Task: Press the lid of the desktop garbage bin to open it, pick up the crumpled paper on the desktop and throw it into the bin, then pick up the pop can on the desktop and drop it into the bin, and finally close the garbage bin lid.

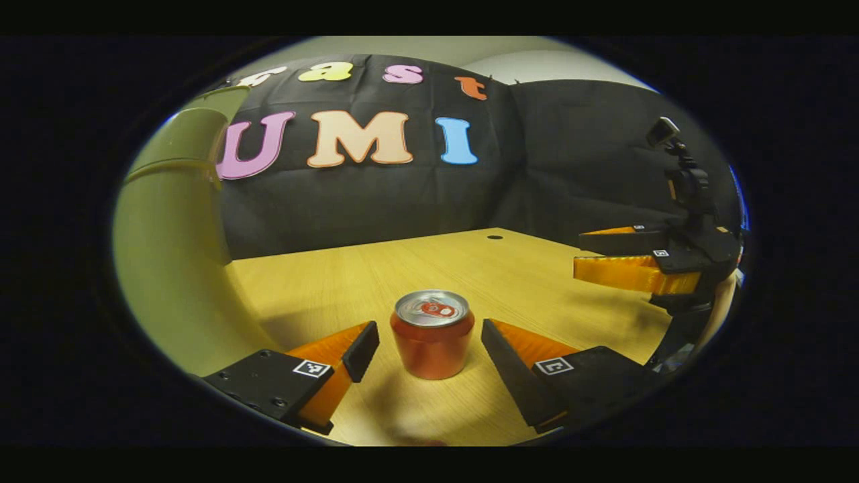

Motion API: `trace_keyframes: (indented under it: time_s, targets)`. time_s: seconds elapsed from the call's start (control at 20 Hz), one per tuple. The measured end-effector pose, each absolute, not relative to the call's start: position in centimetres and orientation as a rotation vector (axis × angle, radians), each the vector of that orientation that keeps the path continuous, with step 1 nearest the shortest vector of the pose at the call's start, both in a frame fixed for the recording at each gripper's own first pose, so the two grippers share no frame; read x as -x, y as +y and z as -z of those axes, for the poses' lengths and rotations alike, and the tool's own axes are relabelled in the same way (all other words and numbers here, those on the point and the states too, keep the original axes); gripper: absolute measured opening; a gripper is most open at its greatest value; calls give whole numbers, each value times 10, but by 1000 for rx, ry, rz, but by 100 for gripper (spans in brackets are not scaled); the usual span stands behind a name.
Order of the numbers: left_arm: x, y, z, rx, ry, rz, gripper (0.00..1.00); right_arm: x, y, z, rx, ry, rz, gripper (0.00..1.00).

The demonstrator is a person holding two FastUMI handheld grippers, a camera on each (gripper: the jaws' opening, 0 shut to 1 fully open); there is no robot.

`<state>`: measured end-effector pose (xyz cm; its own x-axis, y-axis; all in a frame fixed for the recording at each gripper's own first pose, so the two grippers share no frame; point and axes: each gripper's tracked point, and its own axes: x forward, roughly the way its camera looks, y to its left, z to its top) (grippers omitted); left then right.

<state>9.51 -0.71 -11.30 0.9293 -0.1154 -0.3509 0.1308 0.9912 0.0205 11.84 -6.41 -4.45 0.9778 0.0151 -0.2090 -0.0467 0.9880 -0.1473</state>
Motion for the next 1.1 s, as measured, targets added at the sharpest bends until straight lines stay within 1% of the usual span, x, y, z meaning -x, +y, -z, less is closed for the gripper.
trace_keyframes:
  time_s: [0.05, 0.15, 0.2, 0.25, 0.3, 0.35, 0.4, 0.5, 0.55, 0.65, 0.75, 0.9, 1.1]
  targets:
    - [-98, -7, 117, -43, 362, 124, 92, -119, -62, 47, 148, 221, -41, 98]
    - [-100, -6, 122, -45, 373, 115, 98, -119, -60, 49, 138, 226, -49, 99]
    - [-102, -4, 126, -46, 381, 107, 92, -119, -59, 50, 134, 228, -52, 98]
    - [-102, -2, 130, -45, 388, 98, 92, -118, -58, 51, 129, 228, -56, 99]
    - [-104, 0, 133, -44, 397, 91, 94, -117, -57, 51, 127, 228, -61, 99]
    - [-105, 0, 137, -40, 405, 86, 92, -117, -56, 51, 128, 227, -63, 99]
    - [-106, -1, 141, -30, 416, 86, 94, -116, -58, 49, 129, 223, -61, 99]
    - [-108, -6, 144, -2, 430, 87, 85, -113, -63, 46, 120, 215, -50, 99]
    - [-109, -9, 142, 1, 426, 95, 78, -112, -65, 44, 111, 210, -48, 100]
    - [-112, -16, 135, 8, 416, 103, 78, -110, -69, 40, 81, 202, -40, 99]
    - [-115, -23, 122, 7, 418, 119, 78, -106, -65, 34, 49, 187, -56, 98]
    - [-118, -29, 81, -31, 383, 137, 78, -100, -60, 25, 47, 154, -72, 99]
    - [-120, -47, 21, 6, 340, 192, 77, -93, -71, 19, 83, 145, -19, 98]
